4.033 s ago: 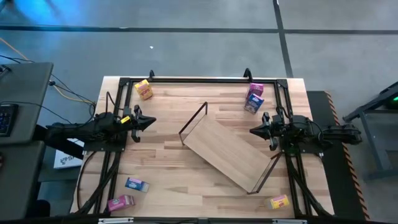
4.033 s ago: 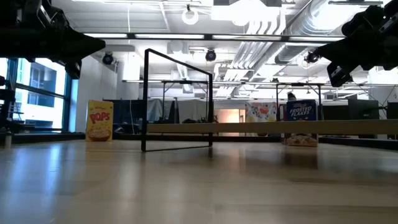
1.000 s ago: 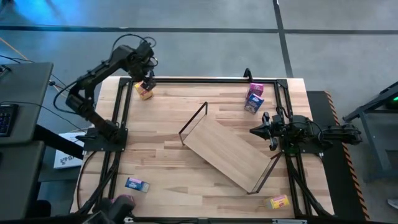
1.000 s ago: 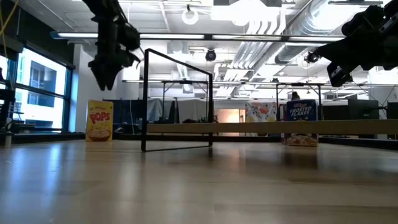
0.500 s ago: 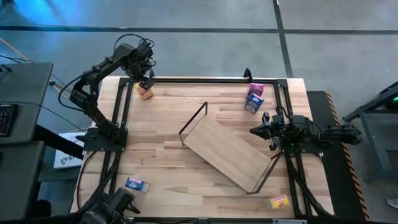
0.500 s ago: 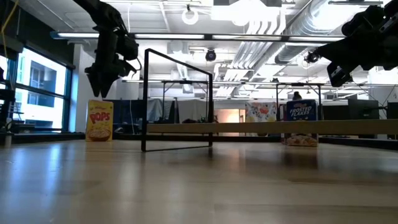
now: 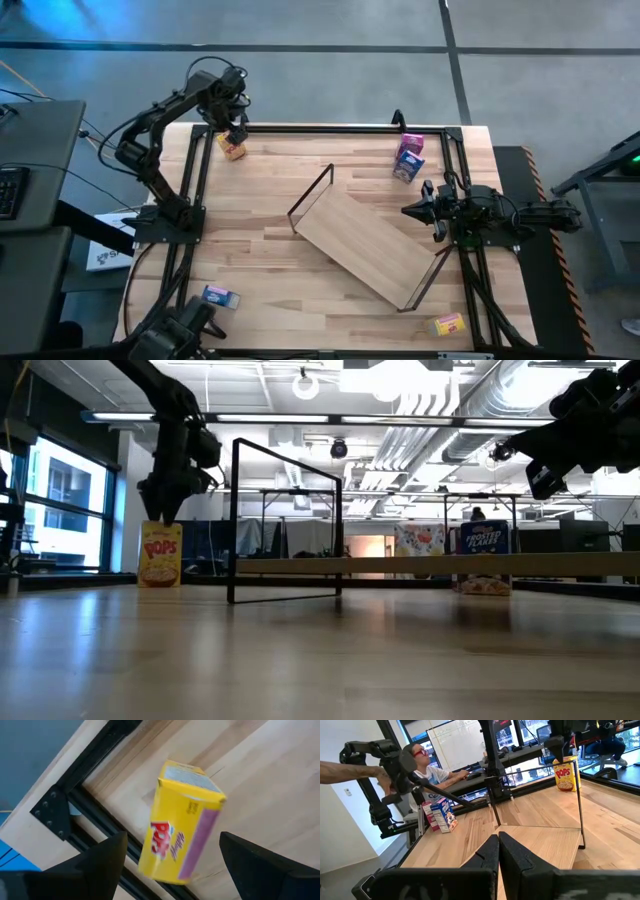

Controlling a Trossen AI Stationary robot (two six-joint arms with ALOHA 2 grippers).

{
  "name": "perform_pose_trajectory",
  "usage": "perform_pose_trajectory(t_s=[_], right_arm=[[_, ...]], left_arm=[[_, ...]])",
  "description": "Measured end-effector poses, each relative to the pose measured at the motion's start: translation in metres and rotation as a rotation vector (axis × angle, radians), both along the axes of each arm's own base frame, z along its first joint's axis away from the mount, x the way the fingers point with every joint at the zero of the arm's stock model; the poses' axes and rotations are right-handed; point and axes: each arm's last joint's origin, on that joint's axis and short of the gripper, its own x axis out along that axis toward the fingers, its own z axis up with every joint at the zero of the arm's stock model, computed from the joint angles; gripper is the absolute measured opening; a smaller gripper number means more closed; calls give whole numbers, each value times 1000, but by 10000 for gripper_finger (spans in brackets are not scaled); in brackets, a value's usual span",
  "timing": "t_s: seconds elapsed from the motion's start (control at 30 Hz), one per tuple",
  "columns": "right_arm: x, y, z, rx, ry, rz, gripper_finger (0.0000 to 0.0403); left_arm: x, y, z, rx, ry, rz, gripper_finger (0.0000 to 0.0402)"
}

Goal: Stack cereal on shelf
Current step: Put the top yellow cereal box on the shelf

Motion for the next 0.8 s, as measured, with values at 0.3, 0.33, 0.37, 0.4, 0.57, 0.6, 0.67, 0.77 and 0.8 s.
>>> perform_pose_trajectory(t_s=[0.3, 0.33, 0.37, 0.4, 0.57, 0.6, 0.67, 0.77, 0.8], right_arm=[[0, 0, 0, 0, 0, 0, 0], [0, 0, 0, 0, 0, 0, 0], [0, 0, 0, 0, 0, 0, 0], [0, 0, 0, 0, 0, 0, 0], [0, 0, 0, 0, 0, 0, 0], [0, 0, 0, 0, 0, 0, 0], [0, 0, 0, 0, 0, 0, 0], [0, 0, 0, 0, 0, 0, 0], [0, 0, 0, 0, 0, 0, 0]], left_arm=[[7, 13, -26, -48, 32, -12, 310], [7, 14, -28, -58, 37, -19, 310], [8, 14, -30, -68, 42, -19, 310], [8, 15, -32, -78, 48, -19, 309], [7, 14, -37, -121, 70, -21, 277], [7, 14, -38, -127, 74, -21, 267], [7, 14, -38, -129, 75, -19, 245], [7, 14, -38, -128, 75, -17, 213], [7, 14, -38, -127, 76, -11, 203]])
